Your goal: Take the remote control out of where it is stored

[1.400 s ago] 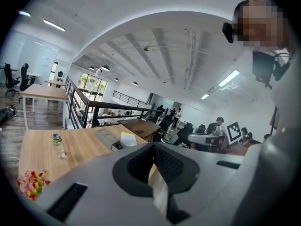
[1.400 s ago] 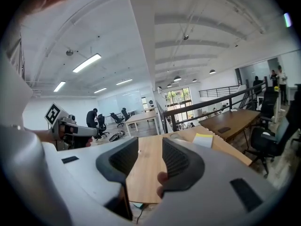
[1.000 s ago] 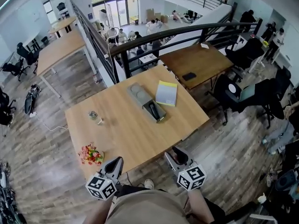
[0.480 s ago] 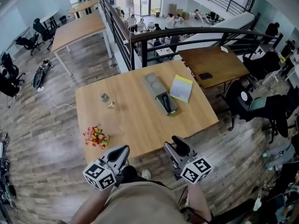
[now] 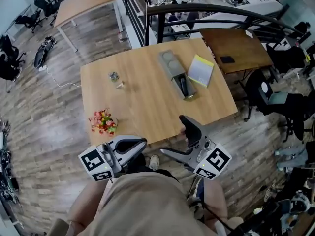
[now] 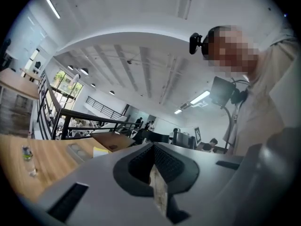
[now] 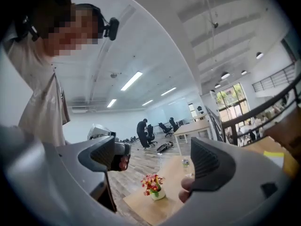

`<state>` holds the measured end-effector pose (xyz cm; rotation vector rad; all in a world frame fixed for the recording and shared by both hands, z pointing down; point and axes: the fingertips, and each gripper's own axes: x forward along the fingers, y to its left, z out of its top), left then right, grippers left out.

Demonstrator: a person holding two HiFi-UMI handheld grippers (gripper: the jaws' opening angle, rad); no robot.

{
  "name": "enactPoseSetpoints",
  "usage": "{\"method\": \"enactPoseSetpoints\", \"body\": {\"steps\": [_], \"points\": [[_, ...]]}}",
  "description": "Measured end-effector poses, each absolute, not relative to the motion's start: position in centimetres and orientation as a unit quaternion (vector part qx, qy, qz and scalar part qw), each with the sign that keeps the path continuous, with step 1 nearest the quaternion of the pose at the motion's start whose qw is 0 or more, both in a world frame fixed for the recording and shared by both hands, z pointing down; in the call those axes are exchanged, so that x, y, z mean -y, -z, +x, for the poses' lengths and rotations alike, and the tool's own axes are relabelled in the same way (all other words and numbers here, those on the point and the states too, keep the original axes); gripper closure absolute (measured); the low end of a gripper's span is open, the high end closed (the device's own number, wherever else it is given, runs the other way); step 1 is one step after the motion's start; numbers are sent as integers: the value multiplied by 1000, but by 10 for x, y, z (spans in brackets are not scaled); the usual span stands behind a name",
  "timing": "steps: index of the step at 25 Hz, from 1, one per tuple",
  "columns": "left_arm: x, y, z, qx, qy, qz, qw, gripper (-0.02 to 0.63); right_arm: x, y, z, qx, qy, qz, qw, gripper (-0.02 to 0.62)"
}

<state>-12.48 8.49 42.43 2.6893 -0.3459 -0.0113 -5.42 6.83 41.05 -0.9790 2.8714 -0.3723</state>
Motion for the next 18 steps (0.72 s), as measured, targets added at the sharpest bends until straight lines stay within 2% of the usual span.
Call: {"method": "enactPoseSetpoints", "body": {"steps": [4, 7, 10, 12, 13, 18], "points": [[-69, -417, -121, 92, -7, 978, 190, 606, -43, -395, -76, -952, 102, -286, 30, 98], [-50, -418, -125, 88, -1, 976, 200, 606, -14, -403, -79, -944, 94, -315, -13, 102], [-34, -414, -124, 90, 3, 974, 208, 606, -2, -393, -73, -936, 98, -337, -4, 148], [-27, -412, -114, 90, -8, 976, 196, 606, 4, -379, -63, -937, 112, -328, 32, 229], [-23, -412, -107, 89, -13, 977, 191, 606, 9, -375, -58, -941, 113, -317, 41, 248], [-4, -417, -71, 107, -36, 979, 168, 606, 28, -367, -46, -972, 99, -210, 46, 247]]}}
